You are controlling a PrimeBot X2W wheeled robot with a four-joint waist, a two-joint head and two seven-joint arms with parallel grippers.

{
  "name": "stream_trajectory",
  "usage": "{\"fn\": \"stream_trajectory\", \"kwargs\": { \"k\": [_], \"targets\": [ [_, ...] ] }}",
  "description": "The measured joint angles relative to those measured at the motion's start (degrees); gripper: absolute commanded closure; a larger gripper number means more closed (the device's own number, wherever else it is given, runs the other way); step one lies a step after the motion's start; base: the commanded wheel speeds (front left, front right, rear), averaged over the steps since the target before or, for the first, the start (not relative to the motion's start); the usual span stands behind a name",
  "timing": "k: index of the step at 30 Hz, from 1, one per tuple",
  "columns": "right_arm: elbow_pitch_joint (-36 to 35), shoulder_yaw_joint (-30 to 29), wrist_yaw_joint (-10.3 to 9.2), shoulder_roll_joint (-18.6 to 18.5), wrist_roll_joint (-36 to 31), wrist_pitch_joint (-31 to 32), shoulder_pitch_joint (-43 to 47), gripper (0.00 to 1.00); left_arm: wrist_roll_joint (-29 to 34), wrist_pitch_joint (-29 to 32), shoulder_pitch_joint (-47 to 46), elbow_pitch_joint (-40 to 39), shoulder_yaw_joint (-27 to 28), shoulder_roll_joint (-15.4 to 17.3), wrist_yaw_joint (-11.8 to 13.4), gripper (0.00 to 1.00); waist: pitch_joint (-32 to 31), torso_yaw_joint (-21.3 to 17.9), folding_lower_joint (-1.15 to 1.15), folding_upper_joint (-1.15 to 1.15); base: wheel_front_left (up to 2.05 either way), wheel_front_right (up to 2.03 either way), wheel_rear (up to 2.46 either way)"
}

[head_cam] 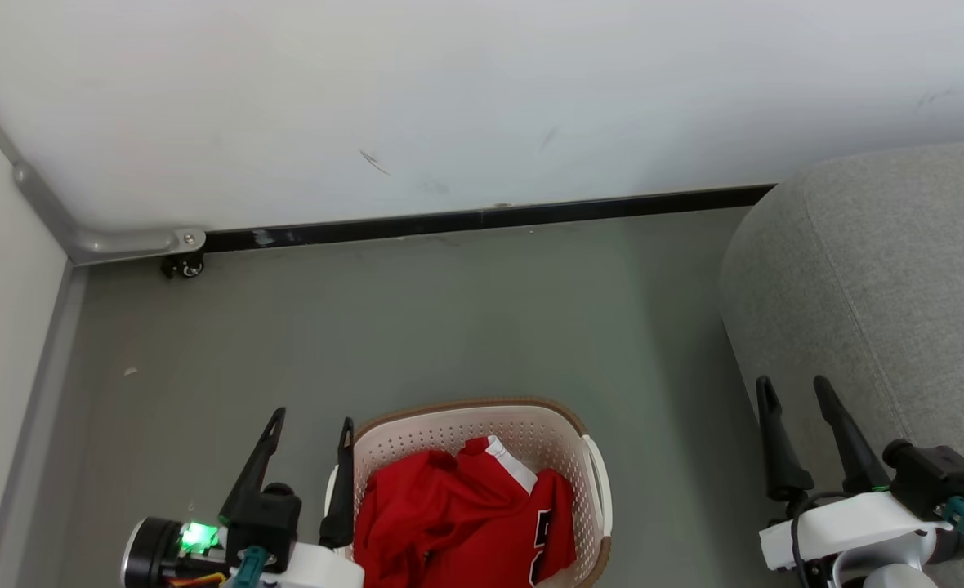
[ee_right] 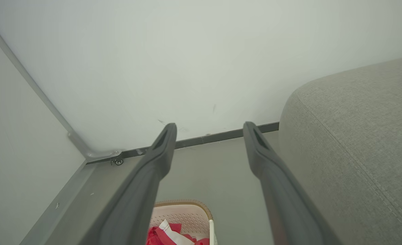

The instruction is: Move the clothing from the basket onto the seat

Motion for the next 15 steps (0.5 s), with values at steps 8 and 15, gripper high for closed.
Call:
{"fn": "stream_trajectory", "kwargs": {
  "k": [8,15],
  "targets": [
    [-1.51,-1.01,0.00,0.00,0.01,-0.45,0.01,0.00,1.35,0.00,-3.13,2.36,-2.69,-0.21,-2.15,0.00,2.17,-0.98,0.00,0.00,0.00,0.00,0.00],
    [-3.56,-0.90,0.00,0.02,0.11,-1.01,-0.01,0.00,2.53,0.00,-5.88,5.68,-4.70,-0.47,-3.33,0.00,4.90,-2.19,0.00,0.00,0.00,0.00,0.00]
  ]
}}
